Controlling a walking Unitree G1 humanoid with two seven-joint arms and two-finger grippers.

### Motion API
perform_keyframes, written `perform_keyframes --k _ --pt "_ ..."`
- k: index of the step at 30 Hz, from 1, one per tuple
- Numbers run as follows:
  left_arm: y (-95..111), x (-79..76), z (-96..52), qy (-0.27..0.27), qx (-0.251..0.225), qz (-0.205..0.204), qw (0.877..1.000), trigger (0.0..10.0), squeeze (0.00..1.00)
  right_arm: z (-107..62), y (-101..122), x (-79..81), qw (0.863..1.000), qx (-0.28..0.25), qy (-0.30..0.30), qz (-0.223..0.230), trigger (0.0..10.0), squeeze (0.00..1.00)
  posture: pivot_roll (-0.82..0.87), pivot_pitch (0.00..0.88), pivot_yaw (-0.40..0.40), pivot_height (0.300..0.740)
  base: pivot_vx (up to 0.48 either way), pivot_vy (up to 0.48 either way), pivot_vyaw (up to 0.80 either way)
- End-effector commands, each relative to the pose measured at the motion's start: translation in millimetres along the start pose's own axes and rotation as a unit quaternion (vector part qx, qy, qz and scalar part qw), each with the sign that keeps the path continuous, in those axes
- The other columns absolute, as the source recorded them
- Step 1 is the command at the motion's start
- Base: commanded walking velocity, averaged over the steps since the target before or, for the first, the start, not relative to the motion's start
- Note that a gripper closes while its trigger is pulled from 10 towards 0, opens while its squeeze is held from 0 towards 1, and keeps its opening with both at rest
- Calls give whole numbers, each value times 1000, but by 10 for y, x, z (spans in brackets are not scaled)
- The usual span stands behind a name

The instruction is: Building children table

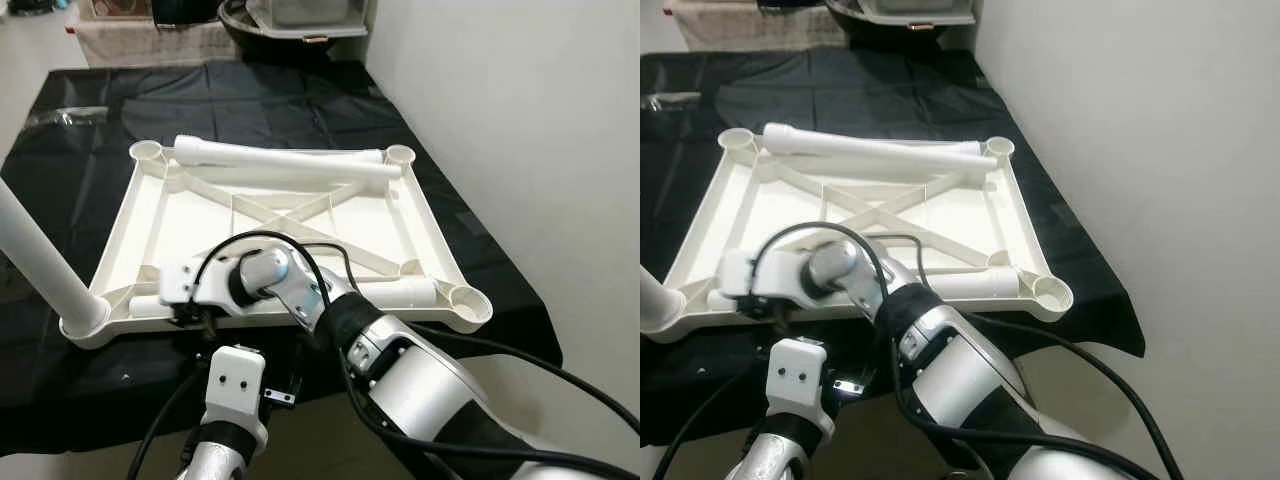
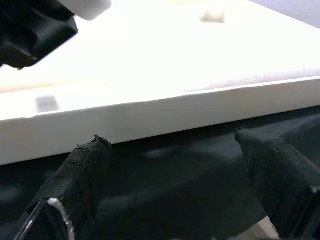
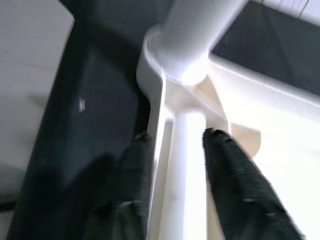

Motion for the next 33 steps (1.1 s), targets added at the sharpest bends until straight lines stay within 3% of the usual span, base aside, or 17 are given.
perform_keyframes --k 1,3,4,6,7,12,15,16,19,20,23,24,25,26,27,29,33 --pt "-46 -105 -10 -12 12 -17 1000 10000 0 243 257 321 997 -47 57 13 10000 1000 -52 132 -97 740 0 0 0" --pt "-50 -103 -7 -12 13 -16 1000 10000 0 212 267 318 996 -54 65 17 10000 1000 -53 125 -94 740 0 0 0" --pt "-56 -103 -5 -13 13 -16 1000 10000 0 174 262 305 996 -59 71 20 10000 133 -51 122 -91 740 0 0 0" --pt "-56 -103 -5 -13 13 -16 1000 10000 0 174 262 305 996 -59 71 20 10000 133 -51 122 -91 740 0 0 0" --pt "-61 -104 -1 -13 13 -15 1000 10000 0 116 241 284 995 -60 80 29 10000 0 -50 117 -94 740 0 0 0" --pt "-69 -100 10 -13 13 -13 1000 10000 0 -82 200 177 991 -83 85 59 10000 0 -50 109 -91 740 0 0 0" --pt "-82 -95 24 -14 13 -9 1000 10000 0 -369 202 -23 982 -156 37 95 10000 0 -45 92 -88 740 0 0 0" --pt "-82 -95 24 -14 13 -9 1000 10000 0 -369 202 -23 982 -156 37 95 10000 0 -45 92 -88 740 0 0 0" --pt "-91 -70 35 -12 10 -2 1000 10000 0 -767 107 -377 954 -234 -84 164 10000 0 -53 84 -81 740 0 0 0" --pt "-91 -70 35 -12 10 -2 1000 10000 0 -767 107 -377 954 -234 -84 164 10000 0 -53 84 -81 740 0 0 0" --pt "-93 -57 45 -13 8 8 1000 10000 0 -1046 -59 -610 926 -264 -190 194 10000 0 -59 78 -74 740 0 0 0" --pt "-93 -57 45 -13 8 8 1000 10000 0 -1046 -59 -610 926 -264 -190 194 10000 0 -59 78 -74 740 0 0 0" --pt "-95 -44 50 -12 7 13 1000 10000 0 -1184 -145 -667 907 -283 -234 208 10000 0 -58 70 -61 740 0 0 0" --pt "-95 -44 50 -12 7 13 1000 10000 0 -1184 -145 -667 907 -283 -234 208 10000 0 -58 70 -61 740 0 0 0" --pt "-96 -35 53 -12 6 16 1000 10000 0 -1280 -205 -695 893 -294 -263 216 10000 0 -58 70 -61 740 0 0 0" --pt "-81 11 60 -9 -2 28 1000 10000 0 -1523 -509 -637 847 -313 -345 255 10000 0 -56 56 -41 740 0 0 0" --pt "-75 37 65 -7 -7 35 999 10000 0 -1600 -691 -539 827 -311 -377 278 10000 0 -54 48 -33 740 0 0 0"
Point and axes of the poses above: a point about 5 cm out from each wrist's last joint towards the gripper, its own z axis pointing out of the wrist towards the gripper, its own y axis along the axis of the wrist's last joint, x = y × z, the point moved 5 cm from there along z, pointing out of the wrist towards the gripper, and after that the axes turned 15 degrees about z, right-handed, at the moved point
